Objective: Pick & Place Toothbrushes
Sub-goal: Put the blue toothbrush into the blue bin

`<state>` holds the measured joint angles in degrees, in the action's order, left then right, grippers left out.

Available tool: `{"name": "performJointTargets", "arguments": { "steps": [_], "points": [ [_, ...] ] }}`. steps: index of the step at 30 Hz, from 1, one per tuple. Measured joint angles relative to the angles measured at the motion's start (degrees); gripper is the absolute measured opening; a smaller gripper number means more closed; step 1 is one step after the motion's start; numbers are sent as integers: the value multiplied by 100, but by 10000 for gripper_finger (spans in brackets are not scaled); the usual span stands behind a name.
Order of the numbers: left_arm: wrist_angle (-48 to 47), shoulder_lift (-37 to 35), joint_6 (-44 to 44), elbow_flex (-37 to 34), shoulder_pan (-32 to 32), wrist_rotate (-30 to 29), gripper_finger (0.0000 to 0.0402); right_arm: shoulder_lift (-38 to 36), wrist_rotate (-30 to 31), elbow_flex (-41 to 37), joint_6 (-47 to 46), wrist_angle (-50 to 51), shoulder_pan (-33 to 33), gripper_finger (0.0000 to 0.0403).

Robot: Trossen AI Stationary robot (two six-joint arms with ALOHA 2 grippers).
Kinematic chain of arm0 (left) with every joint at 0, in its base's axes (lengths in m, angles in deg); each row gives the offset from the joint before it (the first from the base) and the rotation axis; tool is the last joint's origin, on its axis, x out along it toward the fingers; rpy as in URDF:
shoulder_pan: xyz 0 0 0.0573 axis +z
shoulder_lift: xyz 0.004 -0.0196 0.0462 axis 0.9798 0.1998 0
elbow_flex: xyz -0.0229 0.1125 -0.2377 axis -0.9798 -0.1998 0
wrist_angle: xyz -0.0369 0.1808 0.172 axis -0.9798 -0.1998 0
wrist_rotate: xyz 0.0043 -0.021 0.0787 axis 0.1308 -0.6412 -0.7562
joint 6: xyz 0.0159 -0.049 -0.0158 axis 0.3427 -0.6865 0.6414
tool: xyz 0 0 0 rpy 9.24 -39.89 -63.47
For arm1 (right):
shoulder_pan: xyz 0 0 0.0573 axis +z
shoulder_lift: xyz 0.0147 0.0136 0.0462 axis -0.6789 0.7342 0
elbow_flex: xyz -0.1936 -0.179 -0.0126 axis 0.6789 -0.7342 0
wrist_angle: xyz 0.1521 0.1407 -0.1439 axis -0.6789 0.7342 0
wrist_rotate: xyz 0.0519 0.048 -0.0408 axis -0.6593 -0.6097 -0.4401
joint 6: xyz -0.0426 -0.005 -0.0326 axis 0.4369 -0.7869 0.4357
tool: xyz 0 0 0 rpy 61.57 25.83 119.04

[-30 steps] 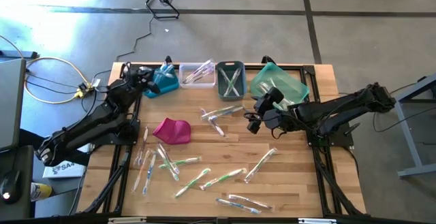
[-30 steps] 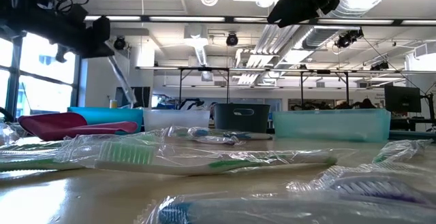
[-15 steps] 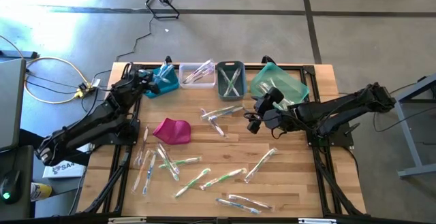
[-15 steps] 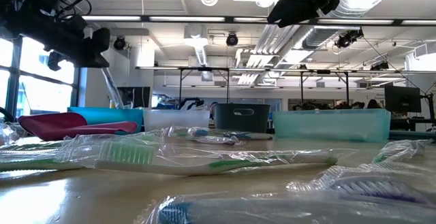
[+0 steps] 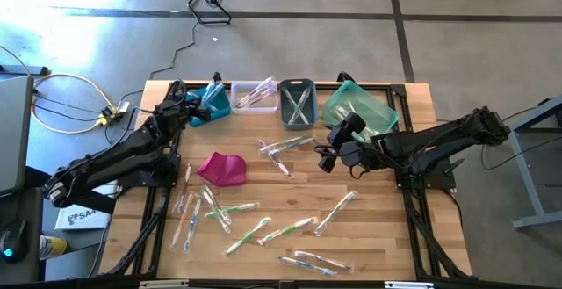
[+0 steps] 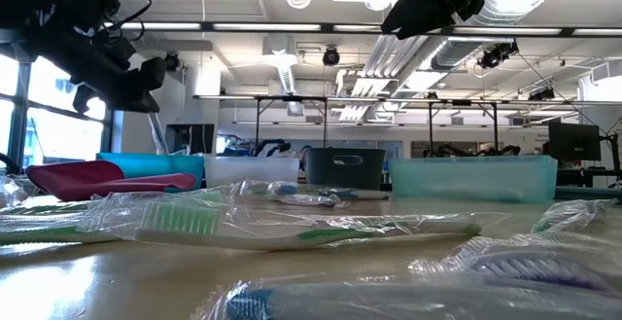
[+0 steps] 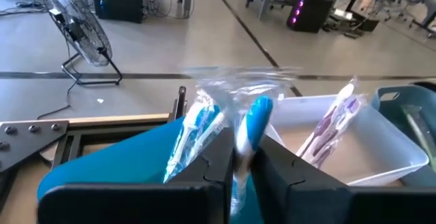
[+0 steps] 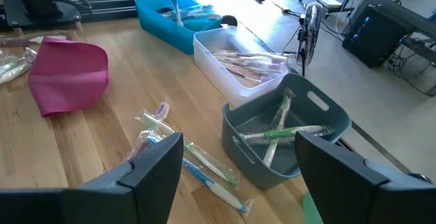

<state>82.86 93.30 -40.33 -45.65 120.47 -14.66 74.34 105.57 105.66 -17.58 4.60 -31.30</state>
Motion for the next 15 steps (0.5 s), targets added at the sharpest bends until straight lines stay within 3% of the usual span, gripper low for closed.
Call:
{"name": "performJointTargets", "arguments": {
  "steps": [5,15],
  "points": [
    [-6,84,0,0,0,-2,73,2,0,0,0,0,0,274],
    [-11,82,11,0,0,-258,98,2,0,0,0,0,-2,274]
  ]
}}
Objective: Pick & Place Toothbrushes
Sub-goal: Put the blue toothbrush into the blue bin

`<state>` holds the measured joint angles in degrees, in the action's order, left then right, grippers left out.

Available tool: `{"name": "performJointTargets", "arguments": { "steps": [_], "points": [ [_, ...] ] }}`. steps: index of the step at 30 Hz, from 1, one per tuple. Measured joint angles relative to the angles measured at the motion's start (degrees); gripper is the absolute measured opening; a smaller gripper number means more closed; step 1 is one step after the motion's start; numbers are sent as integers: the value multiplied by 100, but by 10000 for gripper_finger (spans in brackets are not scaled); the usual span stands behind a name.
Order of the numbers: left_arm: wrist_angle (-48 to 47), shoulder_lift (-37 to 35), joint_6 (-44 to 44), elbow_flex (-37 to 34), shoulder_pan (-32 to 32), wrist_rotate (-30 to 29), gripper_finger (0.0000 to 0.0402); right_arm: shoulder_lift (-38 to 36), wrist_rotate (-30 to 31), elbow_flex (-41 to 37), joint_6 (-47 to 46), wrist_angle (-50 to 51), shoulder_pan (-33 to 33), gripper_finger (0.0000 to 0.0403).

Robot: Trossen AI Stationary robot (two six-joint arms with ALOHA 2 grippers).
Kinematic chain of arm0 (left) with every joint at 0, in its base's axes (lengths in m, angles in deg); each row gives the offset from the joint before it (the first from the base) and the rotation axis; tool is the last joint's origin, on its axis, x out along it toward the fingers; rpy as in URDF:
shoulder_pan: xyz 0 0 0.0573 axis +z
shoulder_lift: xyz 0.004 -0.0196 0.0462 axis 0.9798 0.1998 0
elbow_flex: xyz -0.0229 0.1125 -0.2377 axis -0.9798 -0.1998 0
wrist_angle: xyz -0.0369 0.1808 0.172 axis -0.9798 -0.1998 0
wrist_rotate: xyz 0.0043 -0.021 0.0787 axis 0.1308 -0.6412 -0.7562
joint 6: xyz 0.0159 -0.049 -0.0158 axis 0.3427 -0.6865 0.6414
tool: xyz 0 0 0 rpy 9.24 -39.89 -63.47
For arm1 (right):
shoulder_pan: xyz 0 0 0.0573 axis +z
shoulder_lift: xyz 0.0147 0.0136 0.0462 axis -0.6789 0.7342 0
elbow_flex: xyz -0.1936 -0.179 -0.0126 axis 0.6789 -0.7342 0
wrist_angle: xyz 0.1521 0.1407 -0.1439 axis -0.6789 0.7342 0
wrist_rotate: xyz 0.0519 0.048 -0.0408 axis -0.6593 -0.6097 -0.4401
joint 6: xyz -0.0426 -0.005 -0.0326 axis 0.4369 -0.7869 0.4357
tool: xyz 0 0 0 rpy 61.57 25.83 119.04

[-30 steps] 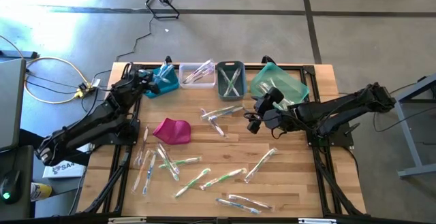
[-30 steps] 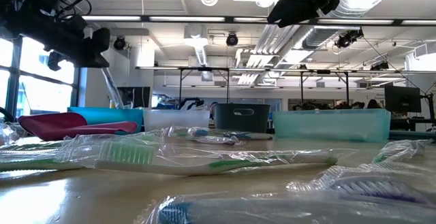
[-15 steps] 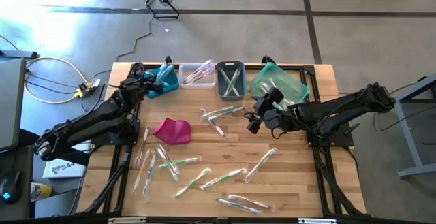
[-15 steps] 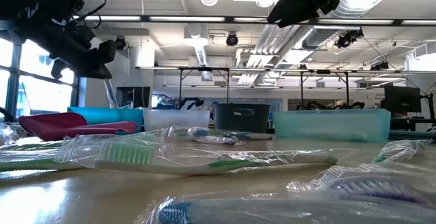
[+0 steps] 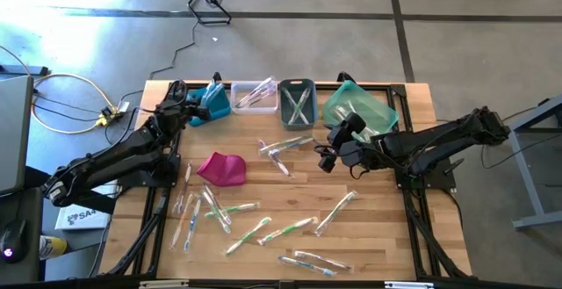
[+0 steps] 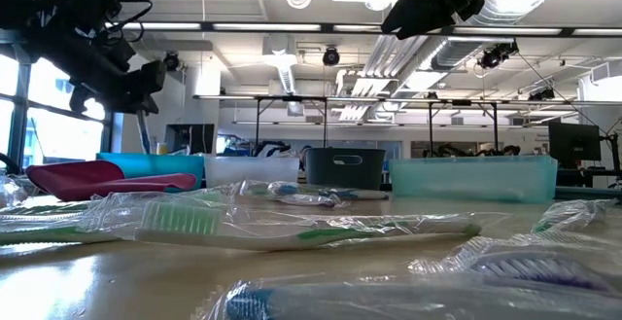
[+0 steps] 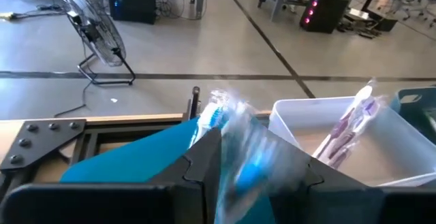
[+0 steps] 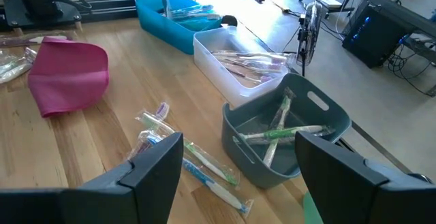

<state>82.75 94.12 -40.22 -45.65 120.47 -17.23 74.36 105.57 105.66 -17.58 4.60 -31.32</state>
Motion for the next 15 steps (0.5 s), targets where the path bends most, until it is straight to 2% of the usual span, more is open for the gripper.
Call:
{"name": "performJointTargets", "arguments": {
  "steps": [7,15],
  "points": [
    [-57,0,186,0,0,-2,123,0,0,0,-2,-2,0,274],
    [-9,-2,533,0,0,-17,180,0,0,0,-2,-2,2,274]
  ]
}}
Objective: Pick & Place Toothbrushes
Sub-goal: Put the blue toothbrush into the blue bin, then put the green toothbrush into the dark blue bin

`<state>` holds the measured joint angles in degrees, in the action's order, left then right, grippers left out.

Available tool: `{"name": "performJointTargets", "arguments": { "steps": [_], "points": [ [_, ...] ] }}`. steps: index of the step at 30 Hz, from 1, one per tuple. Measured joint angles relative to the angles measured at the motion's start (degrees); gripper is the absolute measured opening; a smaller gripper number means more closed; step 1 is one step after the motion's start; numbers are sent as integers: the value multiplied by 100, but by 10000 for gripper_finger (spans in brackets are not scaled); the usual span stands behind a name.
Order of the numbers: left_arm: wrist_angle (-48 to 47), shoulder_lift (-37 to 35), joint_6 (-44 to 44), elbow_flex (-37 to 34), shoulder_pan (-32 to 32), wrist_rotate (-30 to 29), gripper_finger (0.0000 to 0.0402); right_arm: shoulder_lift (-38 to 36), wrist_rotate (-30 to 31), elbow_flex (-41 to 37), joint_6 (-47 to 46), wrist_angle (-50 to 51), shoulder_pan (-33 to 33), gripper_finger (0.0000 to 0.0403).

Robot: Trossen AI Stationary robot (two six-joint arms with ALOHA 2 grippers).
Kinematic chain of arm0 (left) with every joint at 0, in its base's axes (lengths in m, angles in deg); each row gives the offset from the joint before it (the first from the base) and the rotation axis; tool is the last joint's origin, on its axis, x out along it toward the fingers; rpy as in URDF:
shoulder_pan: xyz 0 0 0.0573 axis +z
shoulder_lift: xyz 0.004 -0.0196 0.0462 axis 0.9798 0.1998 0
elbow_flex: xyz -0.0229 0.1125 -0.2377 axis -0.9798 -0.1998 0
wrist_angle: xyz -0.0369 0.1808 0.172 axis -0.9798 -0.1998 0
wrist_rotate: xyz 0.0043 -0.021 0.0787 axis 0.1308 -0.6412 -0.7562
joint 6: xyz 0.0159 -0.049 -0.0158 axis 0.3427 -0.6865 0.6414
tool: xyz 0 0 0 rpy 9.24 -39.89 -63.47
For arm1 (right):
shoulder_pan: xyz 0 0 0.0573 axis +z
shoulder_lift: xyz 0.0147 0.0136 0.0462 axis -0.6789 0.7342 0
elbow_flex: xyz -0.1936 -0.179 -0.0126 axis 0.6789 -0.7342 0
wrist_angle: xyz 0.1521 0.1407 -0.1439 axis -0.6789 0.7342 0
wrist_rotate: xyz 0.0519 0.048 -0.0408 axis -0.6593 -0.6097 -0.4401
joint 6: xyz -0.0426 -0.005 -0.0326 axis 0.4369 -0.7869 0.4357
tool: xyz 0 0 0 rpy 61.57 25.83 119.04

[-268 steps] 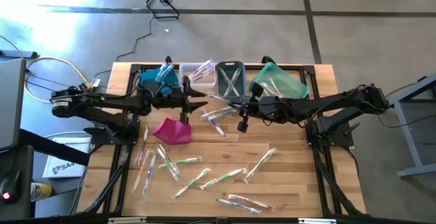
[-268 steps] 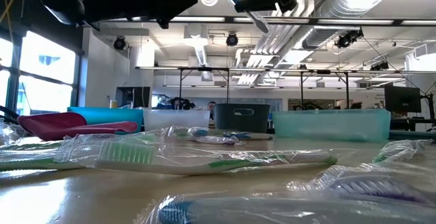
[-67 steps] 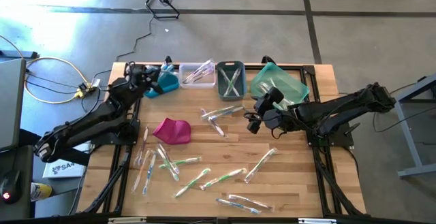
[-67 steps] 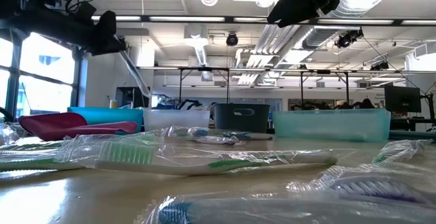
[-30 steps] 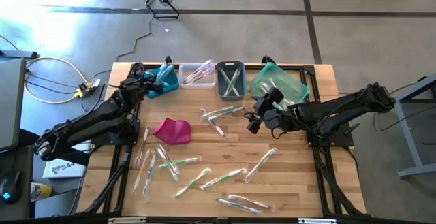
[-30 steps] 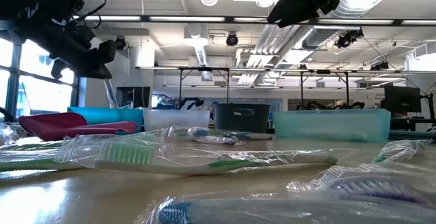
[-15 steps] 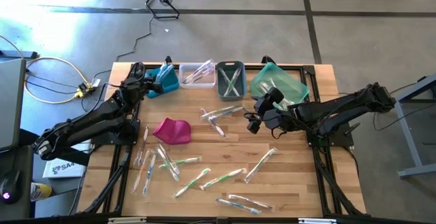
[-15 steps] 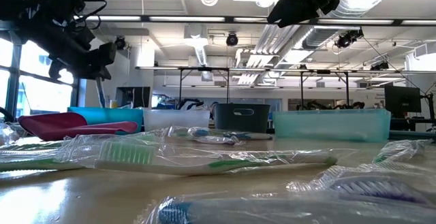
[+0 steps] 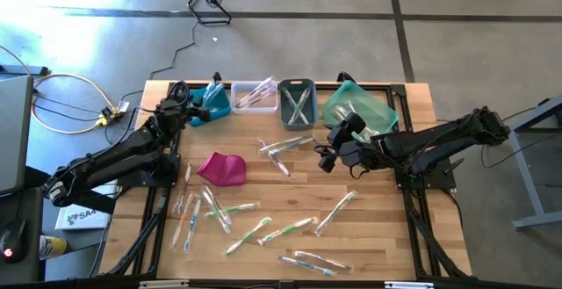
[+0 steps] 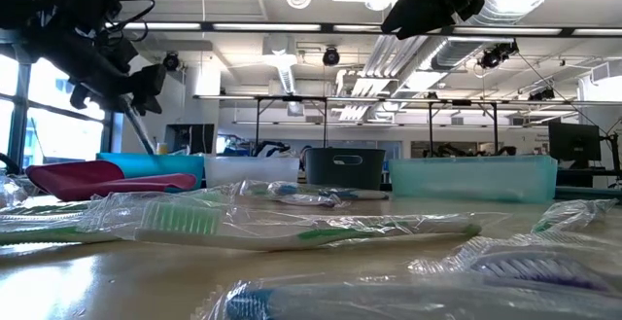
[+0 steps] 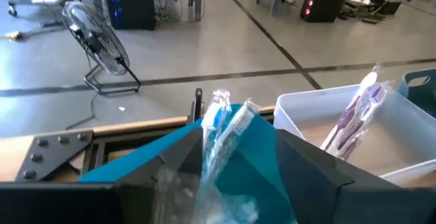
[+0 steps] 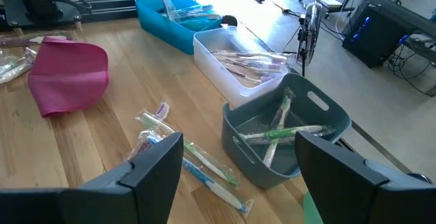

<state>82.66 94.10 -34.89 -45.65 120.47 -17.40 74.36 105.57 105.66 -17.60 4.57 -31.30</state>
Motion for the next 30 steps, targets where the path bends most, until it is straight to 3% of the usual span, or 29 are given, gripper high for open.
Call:
{"name": "performJointTargets", "arguments": {
  "steps": [7,12,21,25,30],
  "points": [
    [712,2,767,0,0,-102,229,0,0,-2,-1,-79,-2,274],
    [1563,0,1221,0,0,-102,239,0,0,-2,-2,-138,-2,274],
    [1626,0,732,0,0,681,239,0,0,-2,11,-138,-2,274],
    [1587,2,508,0,0,997,224,0,0,-2,20,-138,-2,274],
    [1585,2,505,0,0,1573,163,0,0,-2,22,-138,-2,274]
  ]
}}
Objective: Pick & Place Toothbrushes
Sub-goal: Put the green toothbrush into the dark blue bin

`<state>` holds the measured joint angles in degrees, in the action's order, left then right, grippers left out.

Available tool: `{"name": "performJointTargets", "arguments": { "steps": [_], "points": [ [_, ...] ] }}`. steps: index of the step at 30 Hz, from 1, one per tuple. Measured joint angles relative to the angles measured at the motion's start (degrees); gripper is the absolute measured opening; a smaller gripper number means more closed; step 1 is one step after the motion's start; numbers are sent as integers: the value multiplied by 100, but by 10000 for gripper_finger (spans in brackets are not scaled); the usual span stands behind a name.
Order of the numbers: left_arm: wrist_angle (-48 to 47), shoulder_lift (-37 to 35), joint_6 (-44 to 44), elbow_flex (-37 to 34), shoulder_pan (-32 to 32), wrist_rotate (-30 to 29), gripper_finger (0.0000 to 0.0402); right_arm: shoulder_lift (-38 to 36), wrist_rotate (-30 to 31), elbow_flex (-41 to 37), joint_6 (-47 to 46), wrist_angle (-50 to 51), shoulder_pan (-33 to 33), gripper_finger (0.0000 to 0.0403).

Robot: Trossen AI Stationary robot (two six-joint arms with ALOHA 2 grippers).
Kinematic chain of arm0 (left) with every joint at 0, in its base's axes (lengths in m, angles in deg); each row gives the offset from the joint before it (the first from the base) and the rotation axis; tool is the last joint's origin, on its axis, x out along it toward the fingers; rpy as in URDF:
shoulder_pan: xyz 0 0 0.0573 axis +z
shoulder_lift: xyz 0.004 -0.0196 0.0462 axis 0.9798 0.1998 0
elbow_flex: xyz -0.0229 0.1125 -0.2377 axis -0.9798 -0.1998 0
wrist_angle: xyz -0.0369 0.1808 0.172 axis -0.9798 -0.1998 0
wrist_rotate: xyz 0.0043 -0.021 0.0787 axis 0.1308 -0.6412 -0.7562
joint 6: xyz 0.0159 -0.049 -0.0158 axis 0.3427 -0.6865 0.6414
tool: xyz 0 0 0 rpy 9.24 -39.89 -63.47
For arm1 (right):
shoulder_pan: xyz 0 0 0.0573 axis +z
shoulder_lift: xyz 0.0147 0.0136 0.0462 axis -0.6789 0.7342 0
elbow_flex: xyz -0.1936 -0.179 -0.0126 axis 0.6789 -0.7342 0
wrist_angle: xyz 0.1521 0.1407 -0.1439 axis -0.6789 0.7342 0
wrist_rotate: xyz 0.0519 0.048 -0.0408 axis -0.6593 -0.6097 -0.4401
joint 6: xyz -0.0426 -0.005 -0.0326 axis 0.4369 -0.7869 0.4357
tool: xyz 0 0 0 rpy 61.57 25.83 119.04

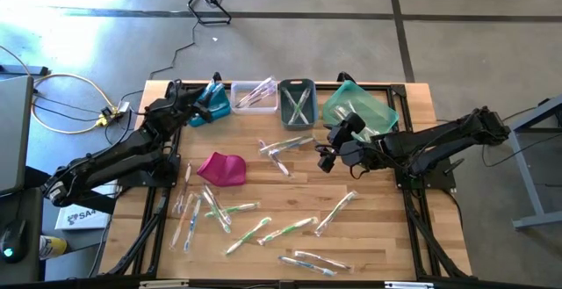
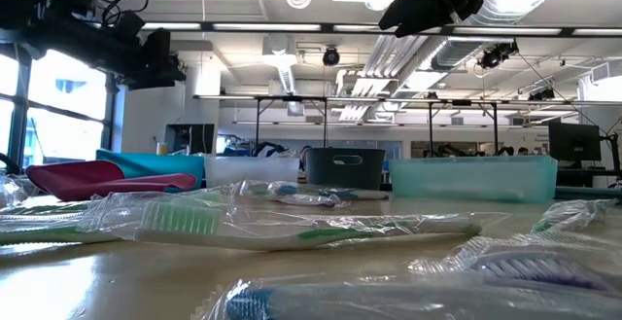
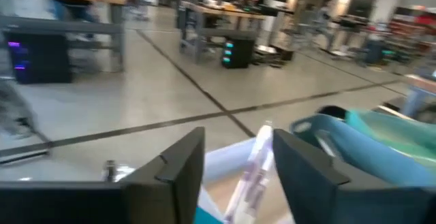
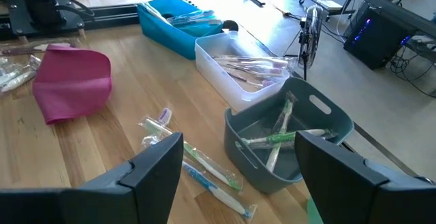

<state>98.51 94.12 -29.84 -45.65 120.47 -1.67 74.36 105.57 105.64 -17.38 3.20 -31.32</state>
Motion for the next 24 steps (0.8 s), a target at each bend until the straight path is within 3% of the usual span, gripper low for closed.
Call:
{"name": "performJointTargets", "arguments": {
  "steps": [4,9,24],
  "points": [
    [0,0,2,0,0,605,119,0,2,0,44,2,0,274],
    [-65,-2,2,0,0,1327,97,0,0,0,46,2,0,274],
    [-296,-2,-20,-2,-2,1685,95,0,0,0,50,4,2,274]
  ]
}}
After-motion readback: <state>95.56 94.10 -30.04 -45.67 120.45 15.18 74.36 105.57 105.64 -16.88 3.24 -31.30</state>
